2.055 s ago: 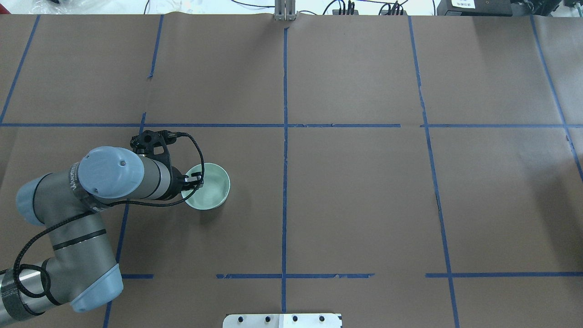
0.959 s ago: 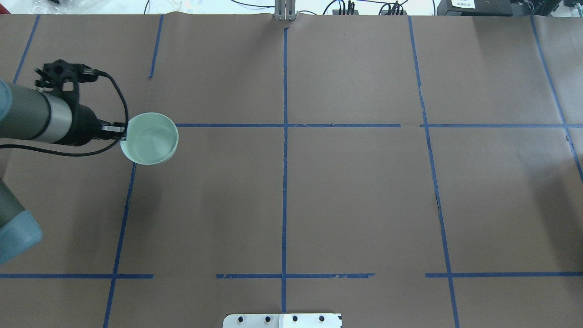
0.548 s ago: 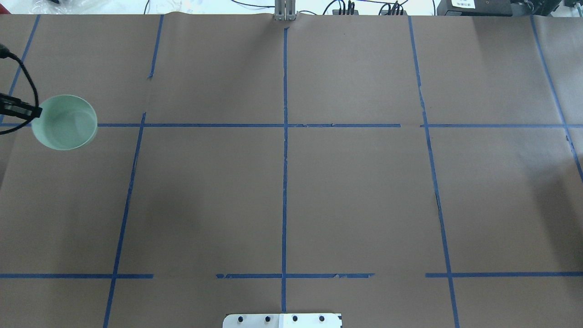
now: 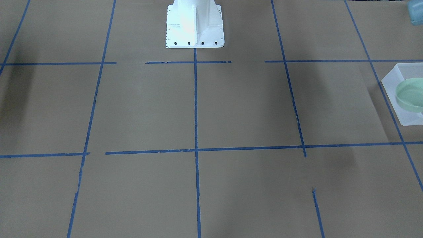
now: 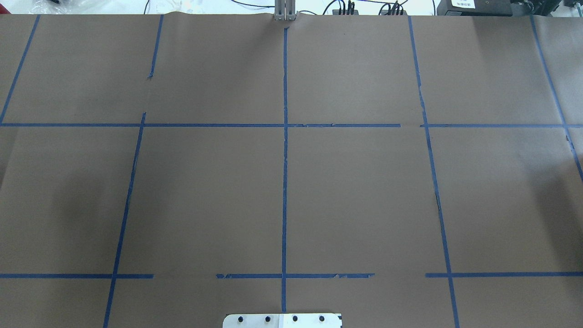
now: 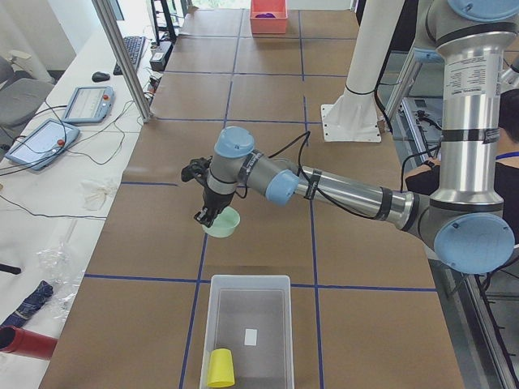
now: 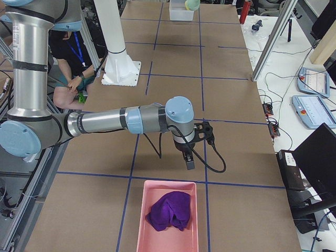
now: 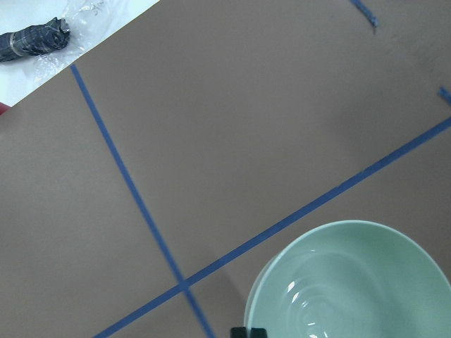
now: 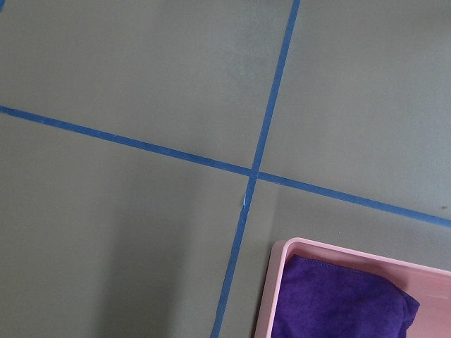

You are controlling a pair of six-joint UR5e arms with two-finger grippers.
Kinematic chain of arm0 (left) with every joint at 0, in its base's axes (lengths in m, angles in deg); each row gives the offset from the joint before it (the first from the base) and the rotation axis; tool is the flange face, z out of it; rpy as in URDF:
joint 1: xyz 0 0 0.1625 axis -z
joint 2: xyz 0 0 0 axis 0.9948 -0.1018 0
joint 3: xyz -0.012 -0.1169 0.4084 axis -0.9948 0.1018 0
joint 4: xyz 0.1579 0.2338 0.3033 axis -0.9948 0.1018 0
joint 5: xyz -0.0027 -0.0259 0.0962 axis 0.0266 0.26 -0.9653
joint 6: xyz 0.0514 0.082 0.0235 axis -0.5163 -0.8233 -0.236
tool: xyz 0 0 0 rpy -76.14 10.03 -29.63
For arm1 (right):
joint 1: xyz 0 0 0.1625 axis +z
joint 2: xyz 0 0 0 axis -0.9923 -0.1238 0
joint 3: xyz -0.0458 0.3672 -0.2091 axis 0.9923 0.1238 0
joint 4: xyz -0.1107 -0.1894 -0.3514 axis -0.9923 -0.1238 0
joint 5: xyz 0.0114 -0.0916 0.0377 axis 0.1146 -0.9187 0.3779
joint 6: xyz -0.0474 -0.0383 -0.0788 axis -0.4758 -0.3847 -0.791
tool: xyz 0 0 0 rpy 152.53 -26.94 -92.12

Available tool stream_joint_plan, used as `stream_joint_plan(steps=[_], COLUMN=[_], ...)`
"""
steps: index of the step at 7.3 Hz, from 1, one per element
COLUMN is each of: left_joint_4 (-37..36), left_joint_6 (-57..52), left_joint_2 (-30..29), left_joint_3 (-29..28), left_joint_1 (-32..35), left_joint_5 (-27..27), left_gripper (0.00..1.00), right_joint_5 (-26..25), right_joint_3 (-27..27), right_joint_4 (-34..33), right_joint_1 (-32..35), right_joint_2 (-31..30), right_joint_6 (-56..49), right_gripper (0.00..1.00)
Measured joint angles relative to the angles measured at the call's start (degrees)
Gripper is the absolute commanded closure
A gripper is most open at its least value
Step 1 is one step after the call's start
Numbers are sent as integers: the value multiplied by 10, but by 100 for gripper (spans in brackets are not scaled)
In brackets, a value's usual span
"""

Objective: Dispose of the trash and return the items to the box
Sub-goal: 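Lower the green bowl into the clear bin and release it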

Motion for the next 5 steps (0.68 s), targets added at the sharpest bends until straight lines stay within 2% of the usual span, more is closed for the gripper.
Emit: stream_joint_plan(steps=[2,3,5], left_joint_4=[-11,13,113], left_joint_6=[-117,-146,-159], left_joint_2=[43,72,105], left_joint_3=[-34,-56,-125], left_joint_1=[53,61,64], left_joint_5=[35,55,71], left_gripper=[100,100,100], right_joint_5=[0,0,0], right_joint_3=[0,0,0], right_joint_4=[12,14,17], right_joint_1=[0,0,-1], right_joint_2=[-5,-6,-8], right_joint_6=[2,1,-3], right_gripper=[0,0,0])
